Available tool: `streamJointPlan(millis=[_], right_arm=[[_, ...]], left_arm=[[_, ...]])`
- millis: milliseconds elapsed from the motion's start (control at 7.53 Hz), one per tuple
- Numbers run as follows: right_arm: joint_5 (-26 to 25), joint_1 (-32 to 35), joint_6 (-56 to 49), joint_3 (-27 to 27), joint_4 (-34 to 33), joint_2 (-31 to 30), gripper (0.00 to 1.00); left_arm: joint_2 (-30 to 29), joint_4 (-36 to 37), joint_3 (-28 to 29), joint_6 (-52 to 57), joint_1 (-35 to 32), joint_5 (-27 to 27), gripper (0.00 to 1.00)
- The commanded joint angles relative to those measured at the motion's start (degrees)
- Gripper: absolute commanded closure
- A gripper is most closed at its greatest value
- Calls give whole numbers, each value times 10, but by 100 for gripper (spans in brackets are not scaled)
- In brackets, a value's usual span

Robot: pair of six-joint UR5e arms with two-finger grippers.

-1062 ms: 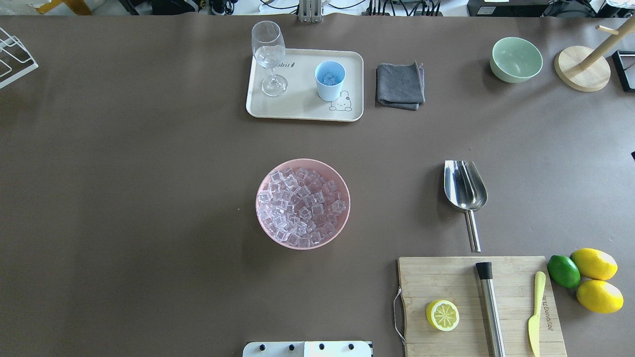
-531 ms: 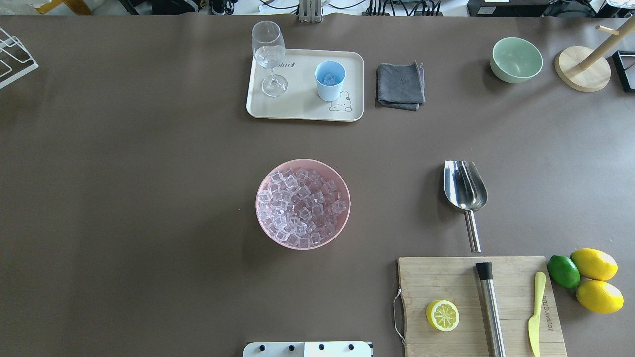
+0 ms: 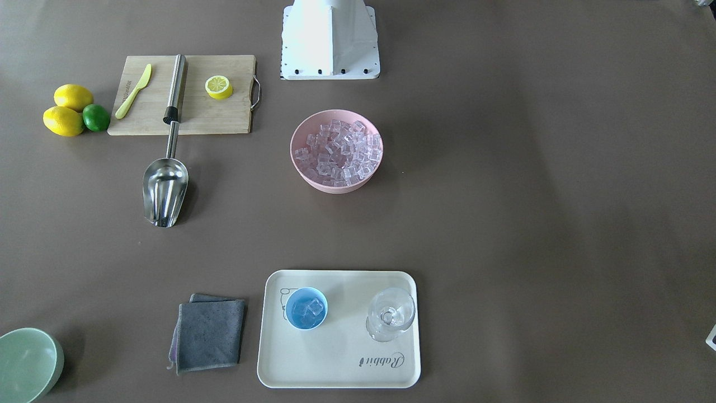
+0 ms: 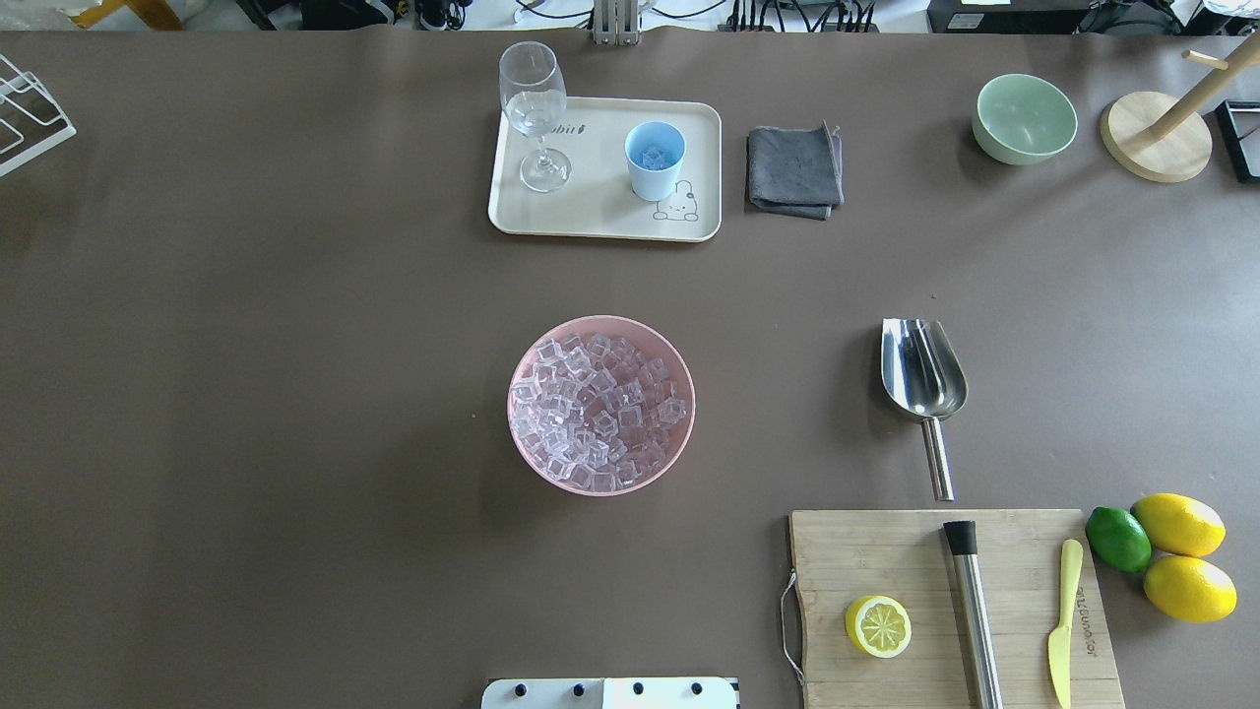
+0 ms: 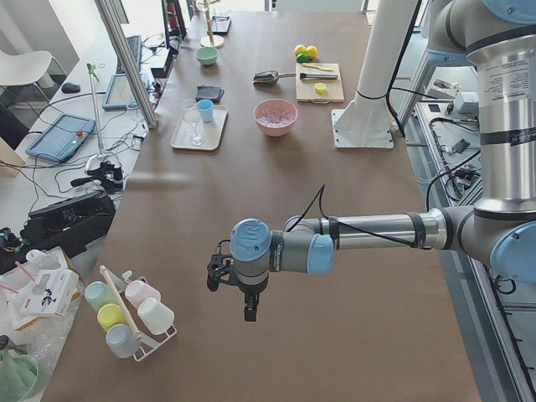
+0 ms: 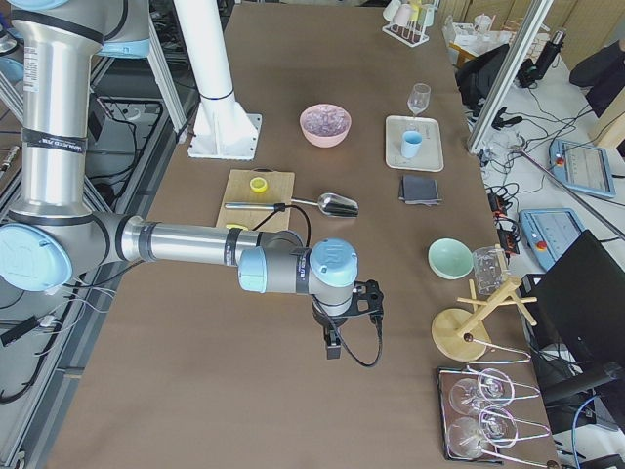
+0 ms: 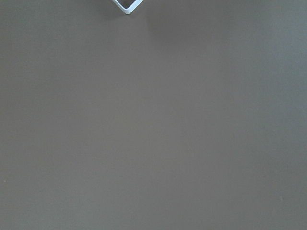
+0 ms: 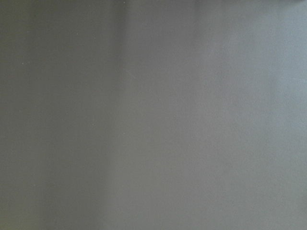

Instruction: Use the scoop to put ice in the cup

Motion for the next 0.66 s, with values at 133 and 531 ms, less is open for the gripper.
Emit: streamJointPlan(millis=[133,531], right_arm=[[-4,1,2,0,1,-2,0],[-5,1,1,-4,-1,-2,0]], left_arm=[[0,6,-5,3,0,-4,2],[0,6,-6,3,-1,-4,2]])
